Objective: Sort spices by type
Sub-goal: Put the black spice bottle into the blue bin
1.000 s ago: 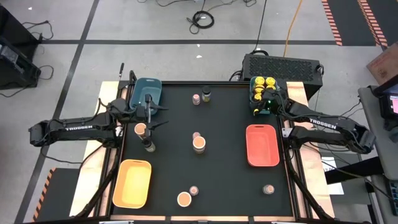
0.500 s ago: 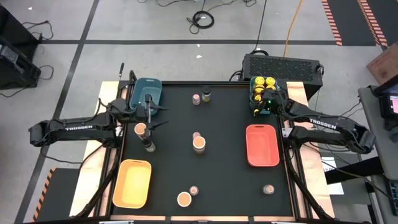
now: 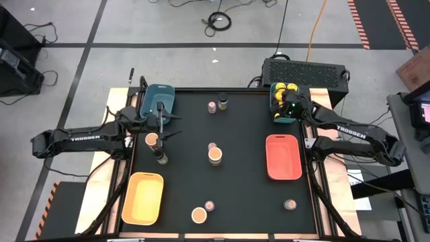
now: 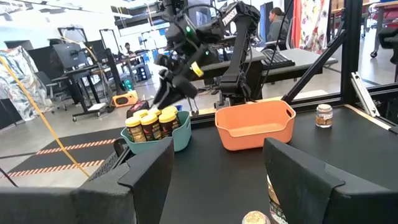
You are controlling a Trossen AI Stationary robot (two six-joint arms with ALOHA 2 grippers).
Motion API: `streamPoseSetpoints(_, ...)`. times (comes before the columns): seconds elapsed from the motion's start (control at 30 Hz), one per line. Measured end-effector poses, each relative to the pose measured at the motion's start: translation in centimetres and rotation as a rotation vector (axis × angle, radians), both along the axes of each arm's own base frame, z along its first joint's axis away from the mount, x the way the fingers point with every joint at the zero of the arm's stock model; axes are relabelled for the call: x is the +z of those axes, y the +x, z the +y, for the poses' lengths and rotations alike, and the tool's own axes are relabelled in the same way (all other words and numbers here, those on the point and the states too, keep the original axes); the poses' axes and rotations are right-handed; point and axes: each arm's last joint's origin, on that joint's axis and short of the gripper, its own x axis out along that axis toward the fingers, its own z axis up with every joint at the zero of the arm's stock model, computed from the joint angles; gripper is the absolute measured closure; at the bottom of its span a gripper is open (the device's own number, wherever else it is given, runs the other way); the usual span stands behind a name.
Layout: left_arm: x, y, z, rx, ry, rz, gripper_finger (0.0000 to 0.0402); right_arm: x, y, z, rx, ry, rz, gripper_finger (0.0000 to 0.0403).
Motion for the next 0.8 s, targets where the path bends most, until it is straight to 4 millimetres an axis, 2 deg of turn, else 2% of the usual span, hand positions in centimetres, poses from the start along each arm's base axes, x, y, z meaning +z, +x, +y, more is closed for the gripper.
streamPoseSetpoints(0.2, -0.1, 0.0, 0.0, 0.000, -0.001, 0.005, 0.0150, 2.4, 0.7, -0.1, 0.096, 0.002, -0.116, 0.0143)
streamPoseSetpoints(0.4, -0.1, 0.0, 0.0, 0.000, -0.001, 0.005, 0.0150, 3.7, 2.2, 0.8, 0.243, -0.024, -0.272, 0.0142)
streamPoseSetpoints(0.6, 0.1, 0.0, 0.0, -0.001, 0.002, -0.007, 0.0150, 4.6, 4.2, 2.1, 0.351, -0.078, -0.382, 0.0142)
streamPoseSetpoints(0.8, 0.2, 0.0, 0.0, -0.006, -0.017, -0.019, 0.0150, 4.2, 6.8, 3.5, 0.460, -0.086, -0.437, 0.0142)
